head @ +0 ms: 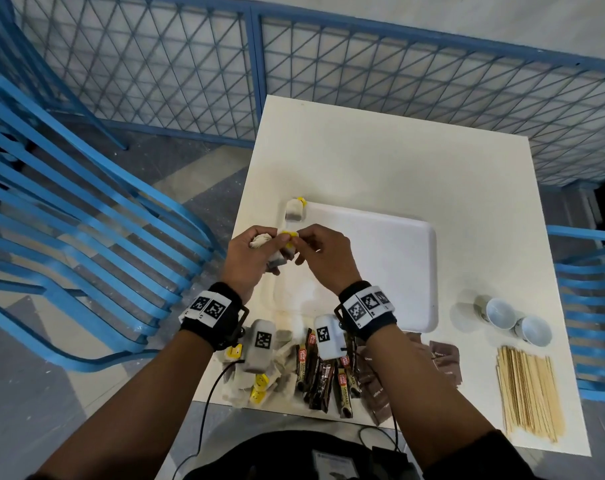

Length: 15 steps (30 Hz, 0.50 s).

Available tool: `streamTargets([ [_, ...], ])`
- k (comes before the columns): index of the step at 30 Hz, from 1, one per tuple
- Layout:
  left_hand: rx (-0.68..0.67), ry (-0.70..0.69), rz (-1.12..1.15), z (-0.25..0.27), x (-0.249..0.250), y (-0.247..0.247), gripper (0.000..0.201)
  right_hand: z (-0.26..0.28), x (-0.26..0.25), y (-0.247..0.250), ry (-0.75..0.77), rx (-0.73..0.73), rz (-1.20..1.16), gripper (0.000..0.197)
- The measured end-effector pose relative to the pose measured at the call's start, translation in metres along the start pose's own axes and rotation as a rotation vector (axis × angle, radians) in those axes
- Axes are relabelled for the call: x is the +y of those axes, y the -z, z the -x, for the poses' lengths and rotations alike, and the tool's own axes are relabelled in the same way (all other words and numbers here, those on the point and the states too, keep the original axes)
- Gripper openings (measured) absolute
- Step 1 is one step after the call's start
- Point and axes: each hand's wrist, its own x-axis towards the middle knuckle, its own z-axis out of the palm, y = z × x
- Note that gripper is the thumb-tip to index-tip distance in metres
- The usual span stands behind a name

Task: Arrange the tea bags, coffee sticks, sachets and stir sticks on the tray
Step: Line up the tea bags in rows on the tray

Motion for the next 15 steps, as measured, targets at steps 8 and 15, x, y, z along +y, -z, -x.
streamTargets([
  [8, -0.025, 0.064, -0.069, -0.010, -0.010, 0.010, 0.019, -0.007, 0.008, -0.007, -0.067, 0.050, -0.009, 0.006],
  [15, 0.022, 0.126, -0.049, -0.024, -0.013, 0.010, 0.011, -0.029, 0.015, -0.006, -0.175, 0.020, -0.046, 0.011],
])
